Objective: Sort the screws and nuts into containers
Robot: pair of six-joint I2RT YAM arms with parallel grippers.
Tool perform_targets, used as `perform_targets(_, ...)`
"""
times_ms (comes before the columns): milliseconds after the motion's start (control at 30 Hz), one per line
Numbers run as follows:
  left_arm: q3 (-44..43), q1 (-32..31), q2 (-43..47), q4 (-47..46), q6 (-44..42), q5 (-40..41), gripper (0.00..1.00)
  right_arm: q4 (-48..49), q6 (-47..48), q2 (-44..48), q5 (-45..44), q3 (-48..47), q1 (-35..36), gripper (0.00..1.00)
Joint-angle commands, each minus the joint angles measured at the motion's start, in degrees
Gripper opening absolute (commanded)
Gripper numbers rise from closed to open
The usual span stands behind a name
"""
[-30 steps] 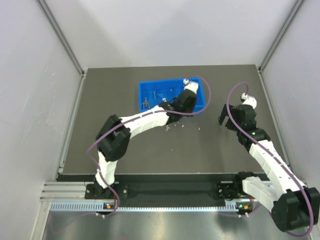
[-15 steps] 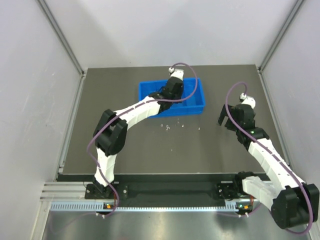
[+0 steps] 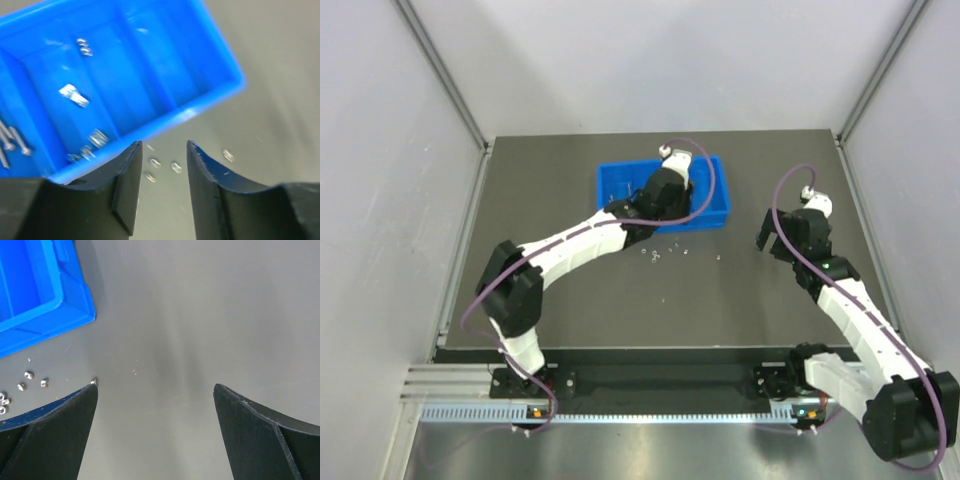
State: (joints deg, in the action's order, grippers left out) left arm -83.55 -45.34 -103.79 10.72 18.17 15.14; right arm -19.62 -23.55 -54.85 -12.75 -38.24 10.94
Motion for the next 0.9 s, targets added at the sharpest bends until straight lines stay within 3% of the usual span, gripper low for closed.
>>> perform_targets(0, 5.1, -3.3, 5.5, -0.3, 3.4, -1.5, 0.5, 0.8, 0.5, 1.8, 0.1, -0.3, -0.8, 1.0)
perform_targets(167, 12.7, -4.1, 6.2, 1.6, 8.6, -0.8, 0.52, 1.0, 0.8, 1.7, 1.2, 0.3, -0.8, 1.0)
perform_targets(400, 18.2, -3.8, 7.3, 7.6, 14.3, 6.7, 0.5, 1.6, 0.9, 1.1, 1.9, 0.8, -0.8, 1.0)
perform_targets(867, 19.9, -0.8, 4.4, 6.5, 20.3, 12.2, 0.42, 2.1, 0.9, -0.4, 2.5, 1.0, -0.8, 1.0)
